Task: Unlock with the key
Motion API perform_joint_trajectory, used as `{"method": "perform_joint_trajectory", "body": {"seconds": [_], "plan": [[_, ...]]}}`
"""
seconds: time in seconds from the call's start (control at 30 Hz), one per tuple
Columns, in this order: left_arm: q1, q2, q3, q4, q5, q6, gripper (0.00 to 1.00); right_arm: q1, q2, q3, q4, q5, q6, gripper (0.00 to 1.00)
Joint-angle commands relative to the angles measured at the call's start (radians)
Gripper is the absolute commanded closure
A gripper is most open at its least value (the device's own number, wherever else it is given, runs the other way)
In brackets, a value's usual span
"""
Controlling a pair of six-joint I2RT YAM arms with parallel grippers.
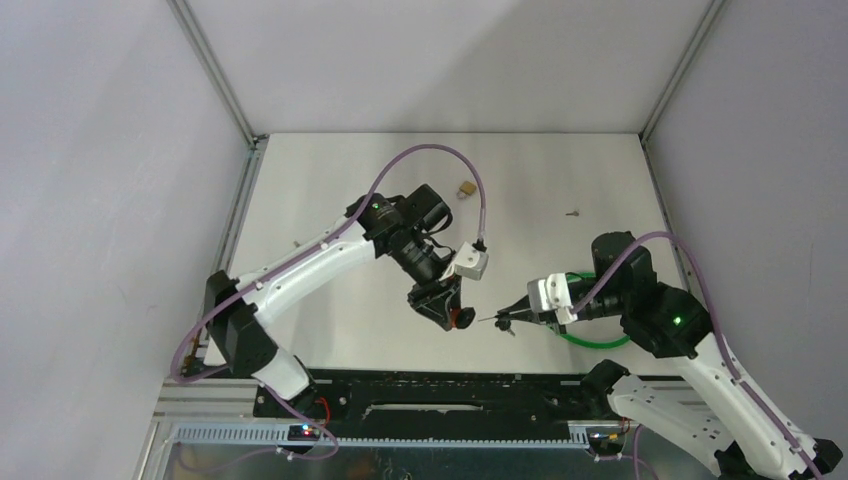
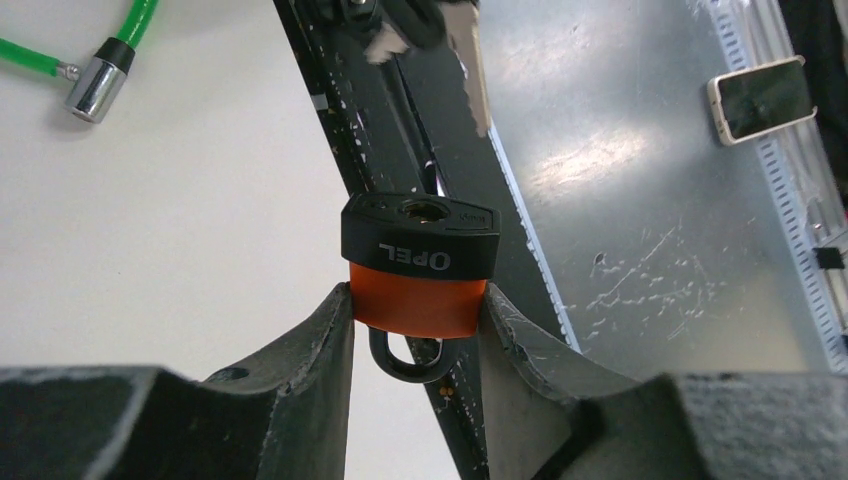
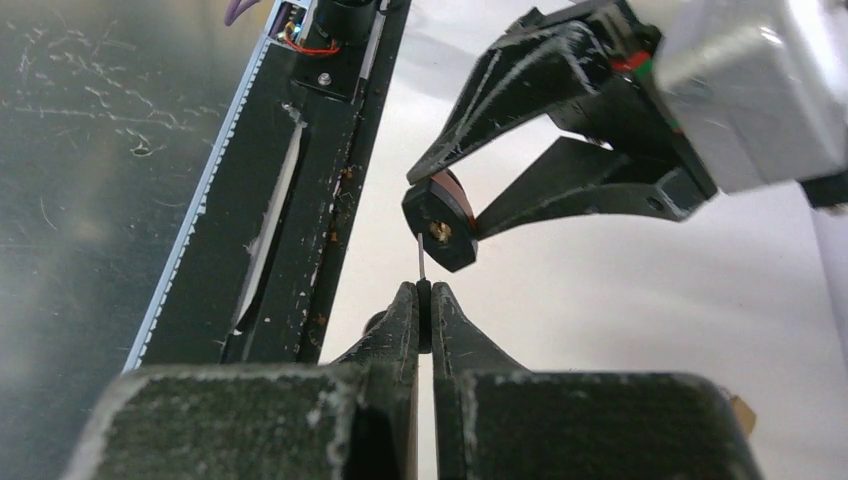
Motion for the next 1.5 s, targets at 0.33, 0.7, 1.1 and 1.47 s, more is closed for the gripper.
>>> {"method": "perform_joint_trajectory", "body": {"seconds": [0.33, 0.7, 1.1, 1.47], "plan": [[0.007, 0.045, 0.102, -0.016, 0.116, -0.060, 1.00, 0.139, 0.002, 0.016, 0.031, 0.213, -0.059, 1.00], [0.007, 0.054, 0.110, -0.016, 0.133, -0.065, 1.00, 0.163, 0.019, 0.016, 0.037, 0.238, -0.061, 1.00], [0.007, 0.059, 0.117, -0.011, 0.140, -0.079, 1.00, 0.175, 0.020, 0.016, 0.044, 0.243, -0.058, 1.00], [0.007, 0.067, 0.125, -0.011, 0.147, -0.093, 1.00, 0.186, 0.027, 0.016, 0.037, 0.239, -0.062, 1.00]]}}
